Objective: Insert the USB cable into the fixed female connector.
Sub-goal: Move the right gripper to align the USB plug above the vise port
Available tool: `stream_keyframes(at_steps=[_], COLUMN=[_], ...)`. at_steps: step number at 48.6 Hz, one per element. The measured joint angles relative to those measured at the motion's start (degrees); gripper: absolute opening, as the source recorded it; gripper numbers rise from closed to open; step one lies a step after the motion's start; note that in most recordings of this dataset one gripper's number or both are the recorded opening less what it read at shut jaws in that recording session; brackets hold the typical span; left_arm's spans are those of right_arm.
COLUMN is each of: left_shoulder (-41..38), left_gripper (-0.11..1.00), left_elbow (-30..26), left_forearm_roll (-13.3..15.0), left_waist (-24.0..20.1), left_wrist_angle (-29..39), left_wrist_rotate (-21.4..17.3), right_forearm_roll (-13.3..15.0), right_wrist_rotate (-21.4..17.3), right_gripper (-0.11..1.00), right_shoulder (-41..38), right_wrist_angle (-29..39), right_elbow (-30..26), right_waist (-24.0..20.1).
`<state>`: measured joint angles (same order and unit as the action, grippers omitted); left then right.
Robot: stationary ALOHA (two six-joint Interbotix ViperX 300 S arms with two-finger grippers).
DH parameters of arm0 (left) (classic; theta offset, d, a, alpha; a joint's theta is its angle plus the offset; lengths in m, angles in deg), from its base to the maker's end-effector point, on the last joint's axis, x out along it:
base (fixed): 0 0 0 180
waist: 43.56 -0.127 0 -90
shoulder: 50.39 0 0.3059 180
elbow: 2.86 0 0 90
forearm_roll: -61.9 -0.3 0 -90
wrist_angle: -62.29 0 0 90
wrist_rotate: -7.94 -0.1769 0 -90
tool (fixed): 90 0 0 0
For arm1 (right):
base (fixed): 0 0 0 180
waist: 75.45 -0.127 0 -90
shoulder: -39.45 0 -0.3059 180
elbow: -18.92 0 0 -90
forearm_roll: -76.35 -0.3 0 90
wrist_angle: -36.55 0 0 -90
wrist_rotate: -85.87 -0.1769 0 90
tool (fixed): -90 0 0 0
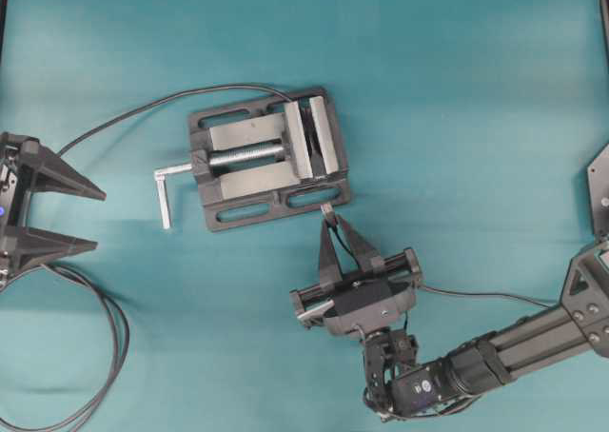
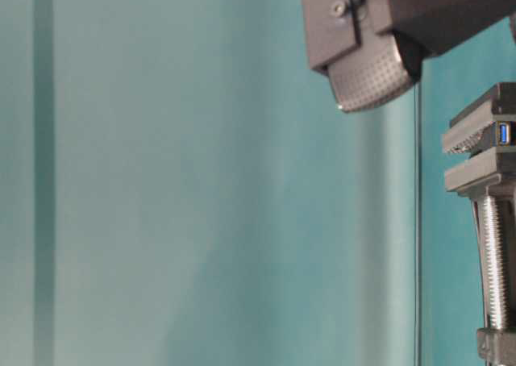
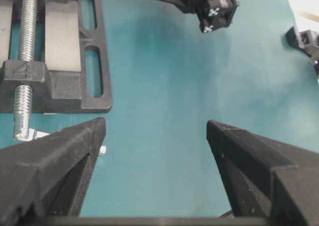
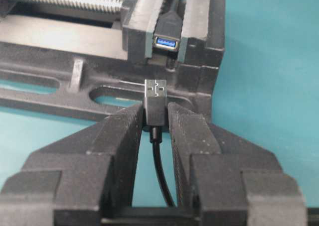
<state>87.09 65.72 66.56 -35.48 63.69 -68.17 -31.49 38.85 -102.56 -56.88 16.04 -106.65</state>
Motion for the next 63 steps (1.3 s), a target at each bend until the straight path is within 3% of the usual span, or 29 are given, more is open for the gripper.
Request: stream_keyframes(at_steps=[63], left_shoulder=[-0.1], left_gripper=[1.0], left_elbow=[0.1], left_forearm_roll=[0.0], left_waist=[0.1], left_wrist_angle=[0.0], left_wrist_rotate=[0.0], right_forearm_roll=[-2.9], right_wrist_rotate=[0.0], right_gripper=[0.21], right_shoulder=[-0.2], right_wrist_angle=[-0.1], right_elbow=[-3.3], right_waist=[4.0])
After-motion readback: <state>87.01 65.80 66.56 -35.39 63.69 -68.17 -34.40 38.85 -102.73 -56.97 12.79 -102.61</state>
